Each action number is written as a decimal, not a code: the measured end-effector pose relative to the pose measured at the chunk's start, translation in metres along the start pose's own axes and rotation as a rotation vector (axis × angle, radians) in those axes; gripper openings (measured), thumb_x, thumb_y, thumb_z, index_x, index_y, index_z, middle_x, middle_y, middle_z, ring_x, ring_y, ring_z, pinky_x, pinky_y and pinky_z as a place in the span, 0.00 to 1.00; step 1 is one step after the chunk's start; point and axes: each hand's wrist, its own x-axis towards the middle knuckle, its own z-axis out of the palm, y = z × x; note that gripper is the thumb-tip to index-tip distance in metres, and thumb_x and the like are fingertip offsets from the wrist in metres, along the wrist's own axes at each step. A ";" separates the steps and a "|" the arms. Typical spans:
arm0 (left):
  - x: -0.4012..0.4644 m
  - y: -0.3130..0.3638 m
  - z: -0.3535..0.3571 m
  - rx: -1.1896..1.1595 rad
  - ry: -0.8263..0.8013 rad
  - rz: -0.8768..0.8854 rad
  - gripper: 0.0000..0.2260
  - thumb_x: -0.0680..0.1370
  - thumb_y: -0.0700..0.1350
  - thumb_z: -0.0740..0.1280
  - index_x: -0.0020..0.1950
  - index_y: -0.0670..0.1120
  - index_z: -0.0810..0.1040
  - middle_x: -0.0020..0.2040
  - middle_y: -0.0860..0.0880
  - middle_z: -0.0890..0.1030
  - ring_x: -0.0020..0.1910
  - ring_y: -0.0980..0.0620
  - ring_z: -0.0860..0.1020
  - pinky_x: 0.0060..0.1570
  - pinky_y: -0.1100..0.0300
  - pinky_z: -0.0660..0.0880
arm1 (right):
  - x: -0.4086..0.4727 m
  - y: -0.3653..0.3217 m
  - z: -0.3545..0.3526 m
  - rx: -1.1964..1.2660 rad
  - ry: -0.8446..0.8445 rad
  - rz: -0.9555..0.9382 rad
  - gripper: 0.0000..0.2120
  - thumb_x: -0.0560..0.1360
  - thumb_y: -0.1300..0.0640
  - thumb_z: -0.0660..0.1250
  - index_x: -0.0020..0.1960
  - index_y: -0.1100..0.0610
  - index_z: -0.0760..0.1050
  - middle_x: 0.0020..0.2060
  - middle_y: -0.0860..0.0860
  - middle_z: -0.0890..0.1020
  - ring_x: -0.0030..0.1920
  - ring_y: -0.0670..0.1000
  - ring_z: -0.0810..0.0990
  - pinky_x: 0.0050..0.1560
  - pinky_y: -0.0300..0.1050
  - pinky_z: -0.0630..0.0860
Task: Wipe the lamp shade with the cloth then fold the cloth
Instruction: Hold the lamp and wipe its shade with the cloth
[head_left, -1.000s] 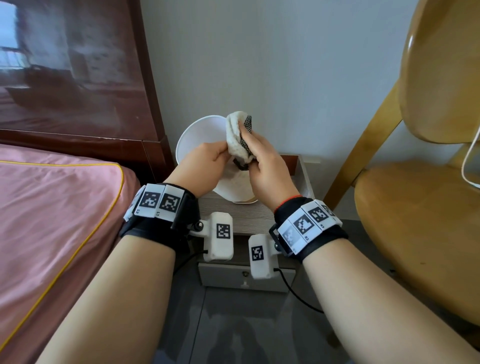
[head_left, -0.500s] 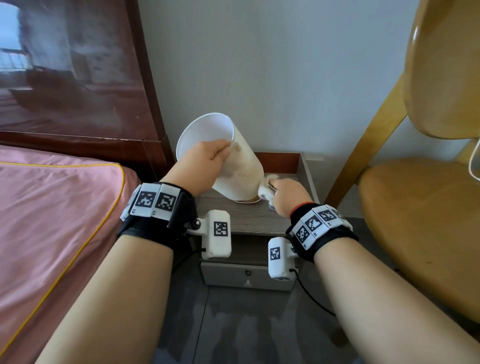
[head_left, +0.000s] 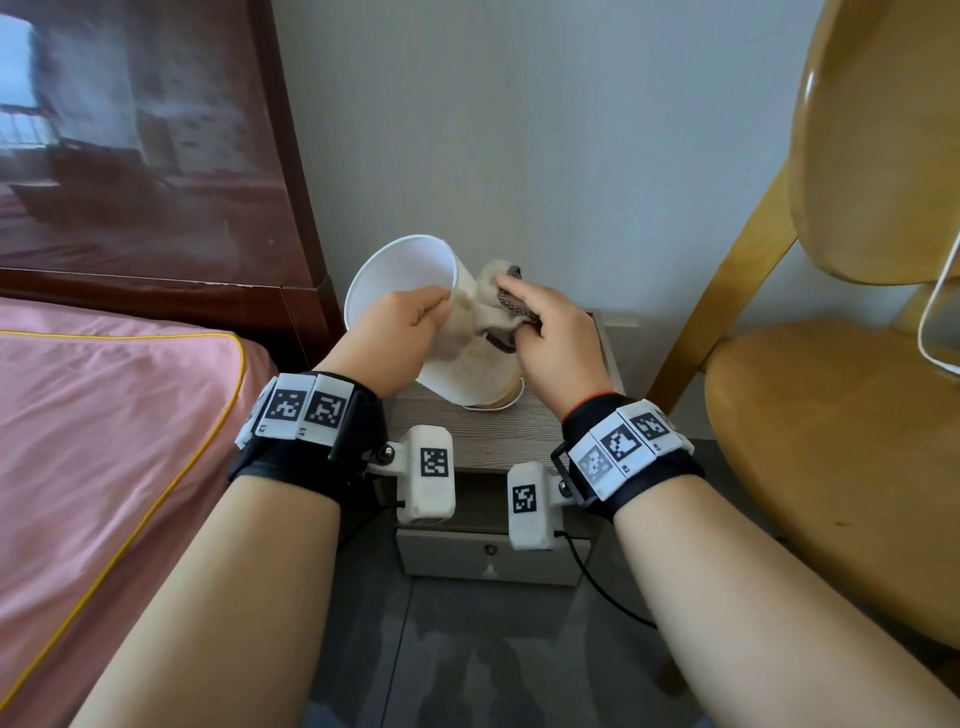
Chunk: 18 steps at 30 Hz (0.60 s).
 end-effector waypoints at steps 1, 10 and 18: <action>0.000 0.001 0.000 -0.009 0.006 -0.001 0.14 0.83 0.45 0.55 0.51 0.36 0.76 0.35 0.40 0.72 0.35 0.50 0.67 0.35 0.61 0.64 | 0.000 -0.005 0.002 0.048 0.016 -0.029 0.26 0.70 0.71 0.58 0.64 0.55 0.76 0.59 0.54 0.81 0.60 0.52 0.78 0.62 0.41 0.72; 0.002 0.002 0.000 -0.069 0.011 0.009 0.13 0.83 0.42 0.56 0.52 0.38 0.79 0.37 0.45 0.77 0.35 0.51 0.69 0.36 0.61 0.66 | -0.014 -0.010 0.028 0.133 0.021 -0.122 0.20 0.65 0.70 0.67 0.55 0.57 0.78 0.52 0.50 0.73 0.53 0.46 0.74 0.56 0.31 0.70; 0.003 -0.001 -0.001 -0.017 0.021 -0.003 0.13 0.82 0.43 0.56 0.41 0.44 0.75 0.30 0.50 0.70 0.29 0.53 0.65 0.29 0.68 0.63 | -0.019 0.011 0.035 0.019 -0.090 -0.066 0.17 0.64 0.72 0.65 0.46 0.55 0.80 0.47 0.48 0.73 0.49 0.50 0.75 0.50 0.37 0.72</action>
